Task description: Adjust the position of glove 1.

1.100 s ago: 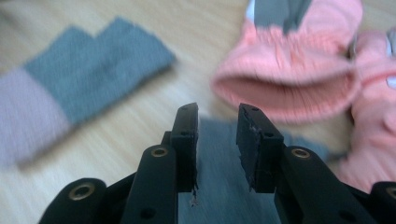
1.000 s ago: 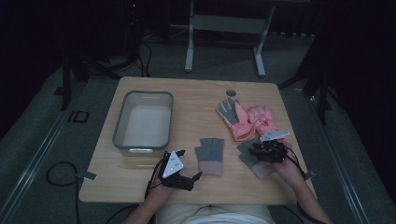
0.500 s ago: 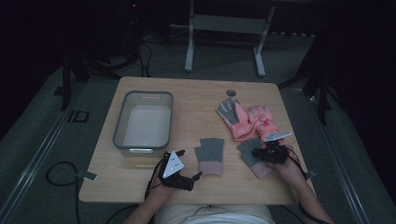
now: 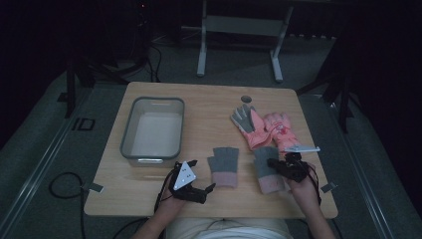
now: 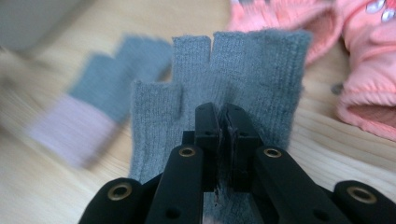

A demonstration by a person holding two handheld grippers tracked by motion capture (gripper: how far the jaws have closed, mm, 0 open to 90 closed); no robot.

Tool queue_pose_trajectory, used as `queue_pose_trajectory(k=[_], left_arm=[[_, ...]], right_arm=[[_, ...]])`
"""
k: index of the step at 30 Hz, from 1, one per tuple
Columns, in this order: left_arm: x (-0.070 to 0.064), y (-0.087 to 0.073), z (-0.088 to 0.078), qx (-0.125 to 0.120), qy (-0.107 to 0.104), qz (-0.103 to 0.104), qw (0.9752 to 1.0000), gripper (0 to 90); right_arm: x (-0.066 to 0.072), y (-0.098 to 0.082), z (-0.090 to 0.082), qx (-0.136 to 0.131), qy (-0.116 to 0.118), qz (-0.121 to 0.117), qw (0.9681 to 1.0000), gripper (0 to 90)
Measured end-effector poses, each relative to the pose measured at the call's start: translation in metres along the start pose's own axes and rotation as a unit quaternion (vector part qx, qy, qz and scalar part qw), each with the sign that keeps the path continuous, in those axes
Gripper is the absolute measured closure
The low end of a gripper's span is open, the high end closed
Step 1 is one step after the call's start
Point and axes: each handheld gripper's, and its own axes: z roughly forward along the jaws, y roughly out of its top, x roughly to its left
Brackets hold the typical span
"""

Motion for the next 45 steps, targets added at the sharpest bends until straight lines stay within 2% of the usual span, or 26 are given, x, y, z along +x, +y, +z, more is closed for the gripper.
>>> queue_pose_trajectory(k=[4,6,8,16,22,30,32,34,38,39,42,45], left_arm=[[0.0,0.0,0.0,0.0,0.0,0.002,1.0,0.0],[0.0,0.0,0.0,0.0,-0.001,0.002,1.0,0.0],[0.0,0.0,0.0,0.0,-0.003,0.003,1.0,0.0],[0.0,0.0,0.0,0.0,-0.004,0.002,1.0,0.0],[0.0,0.0,0.0,0.001,-0.004,0.002,1.0,0.0],[0.0,0.0,0.0,0.0,-0.004,0.004,1.0,0.0],[0.0,0.0,0.0,0.0,-0.004,0.004,1.0,0.0],[0.0,0.0,0.0,-0.001,-0.004,0.004,1.0,0.0],[0.0,0.0,0.0,0.0,-0.004,0.003,1.0,0.0],[0.0,0.0,0.0,0.0,-0.005,0.002,1.0,0.0],[0.0,0.0,0.0,0.0,-0.005,0.002,1.0,0.0],[0.0,0.0,0.0,0.0,-0.003,0.002,1.0,0.0]], right_arm=[[0.017,0.001,-0.012,-0.034,-0.023,0.038,0.9984,85.4],[0.023,-0.001,-0.013,-0.045,-0.047,0.047,0.9967,85.4],[0.025,-0.005,-0.009,-0.044,-0.065,0.049,0.9957,85.4],[0.016,-0.022,0.02,-0.018,-0.091,0.07,0.9932,85.3],[0.008,-0.032,0.037,-0.001,-0.105,0.068,0.9922,84.5],[0.004,-0.036,0.04,0.001,-0.101,0.054,0.9935,71.0],[0.002,-0.035,0.039,0.004,-0.095,0.042,0.9946,67.6],[0.0,-0.031,0.034,0.006,-0.091,0.017,0.9957,66.3],[-0.003,-0.02,0.022,0.007,-0.064,-0.044,0.9969,64.3],[-0.003,-0.017,0.019,0.006,-0.051,-0.067,0.9964,63.1],[-0.004,-0.013,0.016,0.023,-0.034,-0.101,0.9941,60.6],[-0.006,-0.014,0.021,0.048,-0.039,-0.128,0.9898,59.1]])
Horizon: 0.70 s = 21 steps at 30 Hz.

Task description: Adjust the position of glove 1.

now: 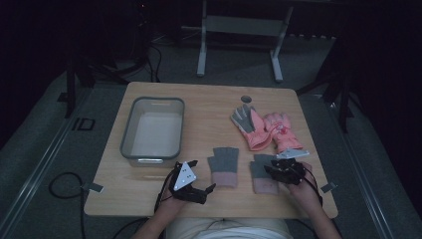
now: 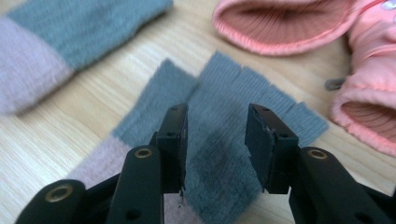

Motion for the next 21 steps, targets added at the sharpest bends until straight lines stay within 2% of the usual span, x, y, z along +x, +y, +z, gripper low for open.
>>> queue_pose_trajectory(k=[5,10,12,15,18,21], left_arm=[[0.0,0.0,0.0,0.0,0.001,-0.002,1.0,0.0],[0.0,0.0,0.0,-0.001,0.002,-0.001,1.0,0.0],[0.0,0.0,-0.001,-0.002,0.001,-0.001,1.0,0.0],[0.0,0.0,0.0,-0.001,0.001,-0.004,1.0,0.0],[0.0,0.0,0.0,-0.001,0.001,-0.004,1.0,0.0],[0.0,0.0,0.0,-0.001,0.001,-0.004,1.0,0.0]], right_arm=[[0.001,-0.002,0.007,0.019,0.001,-0.008,0.9998,59.9],[0.002,-0.006,0.016,0.038,0.002,0.007,0.9993,62.0],[0.001,-0.007,0.017,0.036,0.009,0.017,0.9992,62.1],[0.001,-0.006,0.018,0.04,0.013,0.021,0.9989,70.4],[0.005,-0.004,0.019,0.046,0.005,0.021,0.9987,81.2],[0.006,-0.004,0.019,0.042,0.0,0.032,0.9986,84.6]])
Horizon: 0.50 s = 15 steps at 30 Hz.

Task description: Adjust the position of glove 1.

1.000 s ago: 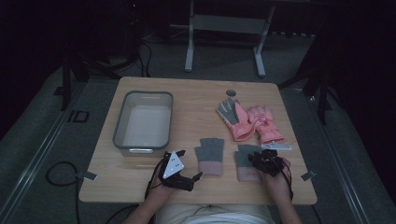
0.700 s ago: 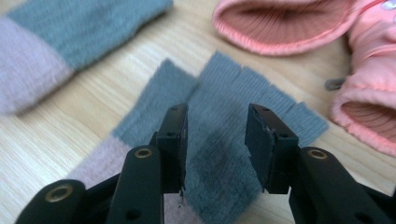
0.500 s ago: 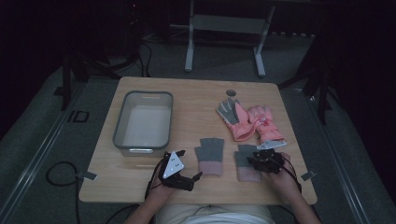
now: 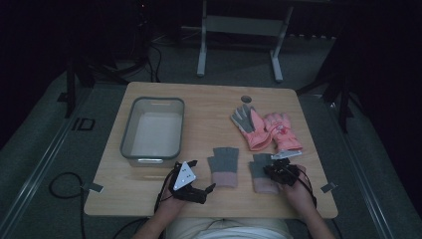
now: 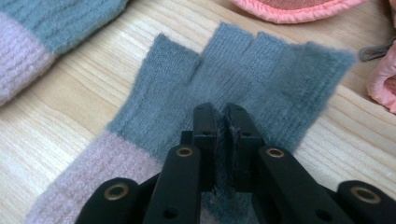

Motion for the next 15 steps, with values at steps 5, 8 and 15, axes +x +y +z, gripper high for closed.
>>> queue_pose_trajectory(k=[5,8,15], left_arm=[[0.001,0.0,0.0,-0.001,-0.002,-0.004,1.0,0.0],[0.001,0.0,0.0,-0.001,-0.003,-0.006,1.0,0.0],[0.001,0.0,0.0,-0.001,-0.004,-0.007,1.0,0.0]], right_arm=[[-0.004,0.008,-0.016,-0.028,0.021,0.035,0.9988,85.4],[0.002,0.024,-0.031,-0.056,0.026,0.032,0.9976,85.4],[0.027,0.062,-0.038,-0.086,0.047,0.017,0.995,85.4]])
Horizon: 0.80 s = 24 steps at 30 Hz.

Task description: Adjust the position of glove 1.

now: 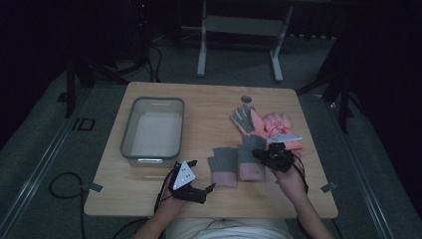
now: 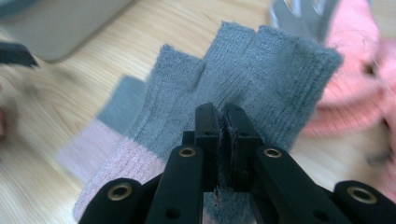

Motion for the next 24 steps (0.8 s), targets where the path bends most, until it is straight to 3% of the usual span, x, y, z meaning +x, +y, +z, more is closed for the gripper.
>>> queue_pose_trajectory(k=[8,13,24], left_arm=[[0.0,0.0,0.0,0.004,-0.002,0.001,1.0,0.0],[-0.001,0.0,0.0,0.002,-0.003,0.0,1.0,0.0],[-0.001,0.0,0.0,0.005,-0.002,0.006,1.0,0.0]], right_arm=[[0.035,0.019,0.028,-0.003,0.039,0.001,0.9992,85.4],[0.049,0.019,0.046,0.006,0.041,-0.005,0.9991,85.4],[0.054,0.004,0.072,0.04,0.055,0.003,0.9977,85.1]])
